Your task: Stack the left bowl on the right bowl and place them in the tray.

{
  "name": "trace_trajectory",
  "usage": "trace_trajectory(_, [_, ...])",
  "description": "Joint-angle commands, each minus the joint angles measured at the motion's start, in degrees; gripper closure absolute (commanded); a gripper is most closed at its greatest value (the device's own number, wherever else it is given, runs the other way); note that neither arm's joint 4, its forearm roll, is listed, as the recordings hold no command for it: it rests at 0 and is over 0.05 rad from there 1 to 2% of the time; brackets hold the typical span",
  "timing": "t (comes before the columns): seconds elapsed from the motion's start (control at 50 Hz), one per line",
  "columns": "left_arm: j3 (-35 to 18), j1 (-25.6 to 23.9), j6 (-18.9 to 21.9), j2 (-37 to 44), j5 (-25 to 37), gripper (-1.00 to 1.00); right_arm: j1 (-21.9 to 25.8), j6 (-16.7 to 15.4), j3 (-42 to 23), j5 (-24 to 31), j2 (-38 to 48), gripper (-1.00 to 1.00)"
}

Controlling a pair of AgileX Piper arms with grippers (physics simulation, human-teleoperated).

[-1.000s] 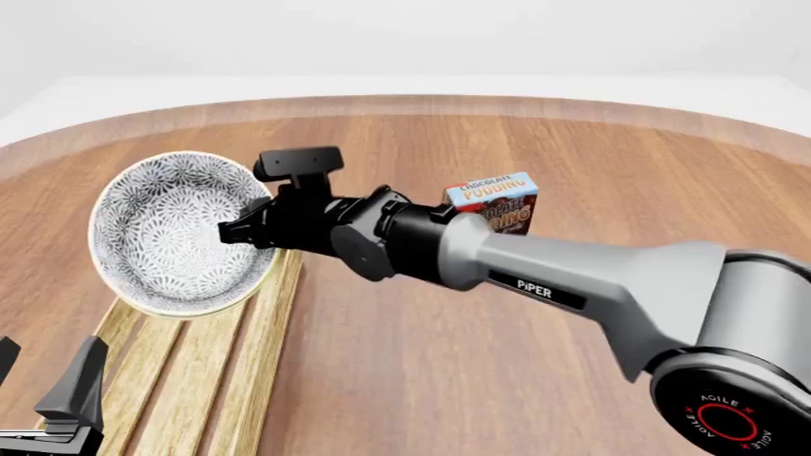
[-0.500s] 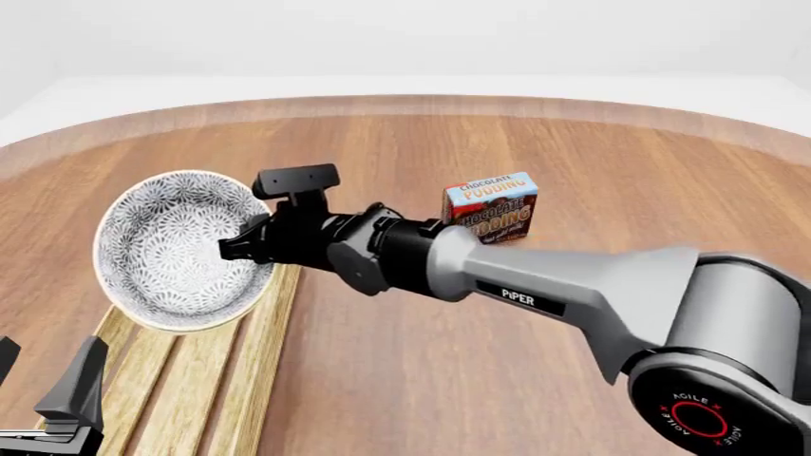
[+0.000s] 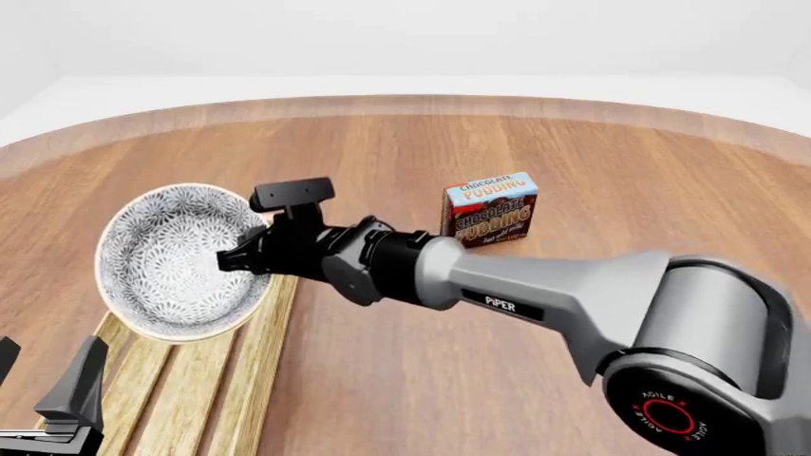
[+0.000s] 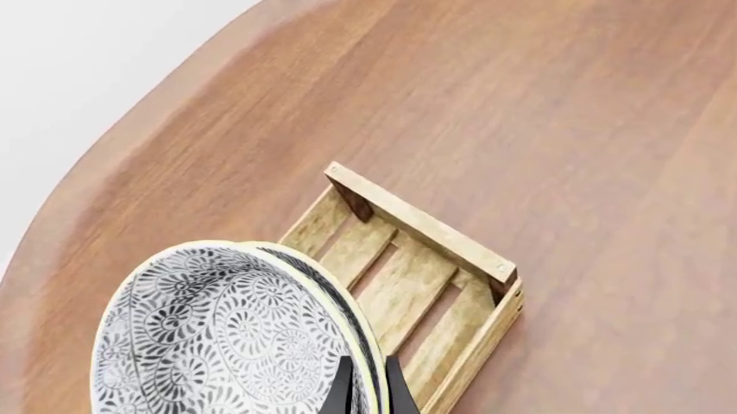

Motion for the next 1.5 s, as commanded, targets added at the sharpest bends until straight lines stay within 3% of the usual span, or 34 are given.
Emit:
trace_trajectory(0.02, [0.0, 0.0, 0.0, 0.0, 0.0, -1.0, 0.05, 0.87, -1.34, -0.98, 1.16, 1.0])
trace_trajectory(0.5, [0.0, 0.0, 0.0, 0.0, 0.0, -1.0, 0.95, 1.81, -6.54, 0.67, 5.93, 1.0])
trace_trajectory(1.5, [0.0, 0.0, 0.0, 0.0, 0.0, -1.0, 2.32, 2.13, -8.54, 1.35, 10.22, 1.0])
